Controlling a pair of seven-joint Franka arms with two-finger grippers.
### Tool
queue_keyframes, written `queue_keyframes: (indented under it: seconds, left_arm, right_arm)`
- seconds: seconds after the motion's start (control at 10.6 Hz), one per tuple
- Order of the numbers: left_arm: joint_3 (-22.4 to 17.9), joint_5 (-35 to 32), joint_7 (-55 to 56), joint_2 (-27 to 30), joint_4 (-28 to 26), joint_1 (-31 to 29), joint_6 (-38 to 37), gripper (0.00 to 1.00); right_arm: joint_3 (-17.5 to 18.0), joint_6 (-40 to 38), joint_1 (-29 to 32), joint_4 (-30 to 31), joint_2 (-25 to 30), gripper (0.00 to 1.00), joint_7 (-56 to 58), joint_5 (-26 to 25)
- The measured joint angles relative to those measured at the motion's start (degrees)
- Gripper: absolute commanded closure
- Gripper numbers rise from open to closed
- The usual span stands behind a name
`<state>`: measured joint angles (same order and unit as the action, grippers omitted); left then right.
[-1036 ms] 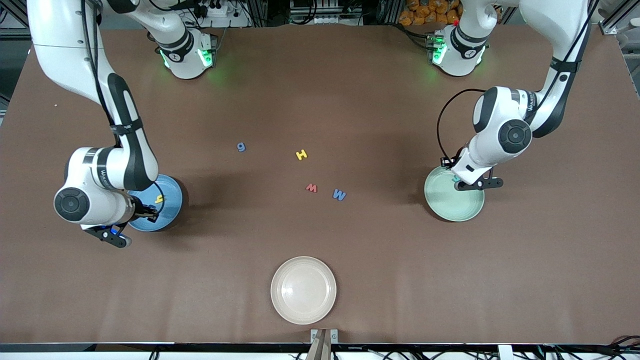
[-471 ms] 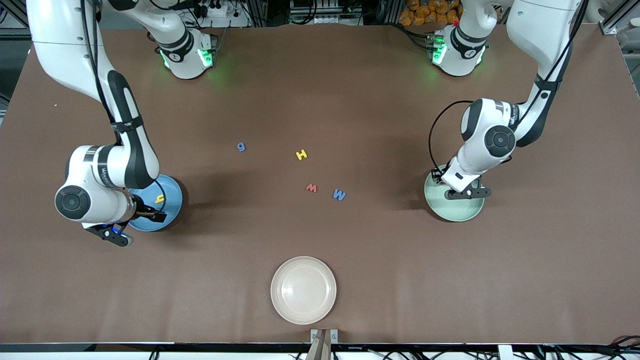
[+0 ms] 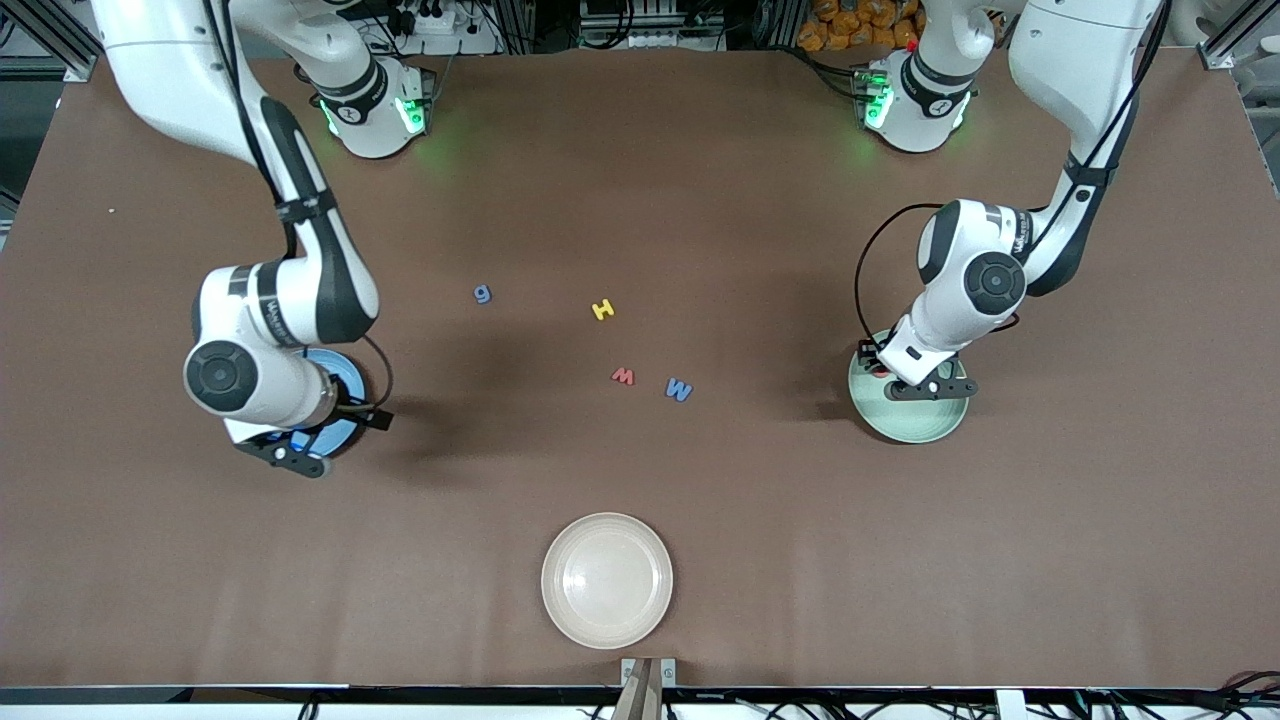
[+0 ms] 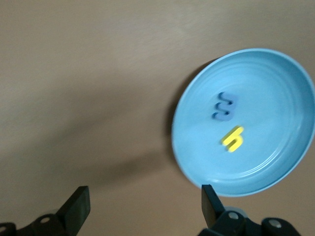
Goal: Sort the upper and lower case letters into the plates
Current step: 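Move the left gripper to the blue M while the right reaches 6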
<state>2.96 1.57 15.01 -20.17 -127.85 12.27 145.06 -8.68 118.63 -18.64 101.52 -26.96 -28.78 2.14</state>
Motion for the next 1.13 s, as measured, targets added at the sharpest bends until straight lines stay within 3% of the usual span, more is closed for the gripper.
queue_keyframes:
  seconds: [0.38, 0.75, 1.13]
  left_arm:
    - [1.7, 0.2, 8.8, 0.7, 0.7, 2.1, 0.0, 0.00]
    - [8.7, 0.5, 30.4, 1.3, 3.4, 5.3, -0.8, 0.00]
    - [11.5, 0.6, 54.8, -0.8, 9.1, 9.4, -1.1, 0.00]
  right_arm:
    - [5.9, 2.8, -0.1, 3.7, 5.7, 0.00, 0.1, 0.0]
    - [10.5, 5.1, -0.1, 6.5, 9.6, 0.00, 4.0, 0.0]
    - [15.1, 9.7, -0.1, 11.1, 9.7, 0.00, 9.6, -0.1]
